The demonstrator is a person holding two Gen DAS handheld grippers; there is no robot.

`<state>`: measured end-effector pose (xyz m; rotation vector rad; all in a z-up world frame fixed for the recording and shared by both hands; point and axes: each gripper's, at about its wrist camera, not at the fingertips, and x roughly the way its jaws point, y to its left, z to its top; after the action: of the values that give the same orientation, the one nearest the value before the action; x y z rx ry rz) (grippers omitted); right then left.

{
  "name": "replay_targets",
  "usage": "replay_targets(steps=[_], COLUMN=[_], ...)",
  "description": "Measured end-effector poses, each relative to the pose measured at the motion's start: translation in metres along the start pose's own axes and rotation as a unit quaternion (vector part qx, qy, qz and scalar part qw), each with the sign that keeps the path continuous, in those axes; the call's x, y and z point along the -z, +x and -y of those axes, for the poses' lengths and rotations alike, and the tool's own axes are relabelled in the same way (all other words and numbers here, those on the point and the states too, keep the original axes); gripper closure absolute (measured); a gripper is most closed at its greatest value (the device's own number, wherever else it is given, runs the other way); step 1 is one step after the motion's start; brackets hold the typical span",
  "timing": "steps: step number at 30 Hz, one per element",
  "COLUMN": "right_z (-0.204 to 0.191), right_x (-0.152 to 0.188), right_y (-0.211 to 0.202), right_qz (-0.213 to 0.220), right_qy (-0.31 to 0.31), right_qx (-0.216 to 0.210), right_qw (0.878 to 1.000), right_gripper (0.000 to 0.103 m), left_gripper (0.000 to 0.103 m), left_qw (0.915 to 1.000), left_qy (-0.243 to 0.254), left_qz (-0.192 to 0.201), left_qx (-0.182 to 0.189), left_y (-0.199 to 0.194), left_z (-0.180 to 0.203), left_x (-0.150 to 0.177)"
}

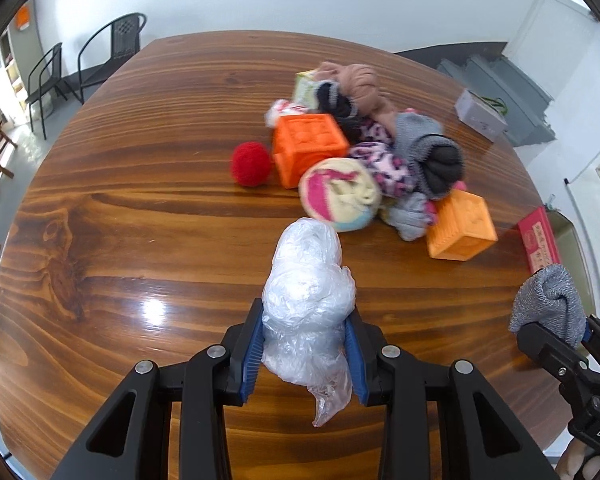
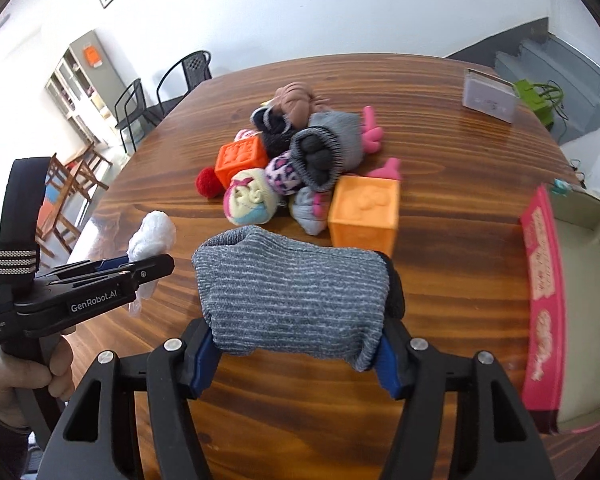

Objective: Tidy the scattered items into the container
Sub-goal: 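Carry the white bag and grey sock toward the open pink box with both tools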

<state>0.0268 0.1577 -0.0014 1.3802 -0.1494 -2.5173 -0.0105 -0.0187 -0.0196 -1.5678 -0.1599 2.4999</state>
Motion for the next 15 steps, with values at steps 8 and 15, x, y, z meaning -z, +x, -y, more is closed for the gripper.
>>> replay_targets(steps=[8, 15], right_z=[0.063, 0.123], right_x=[0.017, 0.034], right_y=[-0.055, -0.094], right_qz=[0.035, 0.067], right_qy=[0.061, 0.111], right_qx=[0.033, 0.073], right_qw=[0.997, 0.989], right_gripper=[0.035, 0.035], left_gripper=[0.065, 0.065], left_qw=[0.9979, 0.9943], left_qy=[0.053, 0.085], left_qz=[0.009, 0.012], left_qx=[0.037, 0.063], left_y=[-0.009, -0.015], left_z=[0.075, 0.131], left_x=[0.003, 0.01])
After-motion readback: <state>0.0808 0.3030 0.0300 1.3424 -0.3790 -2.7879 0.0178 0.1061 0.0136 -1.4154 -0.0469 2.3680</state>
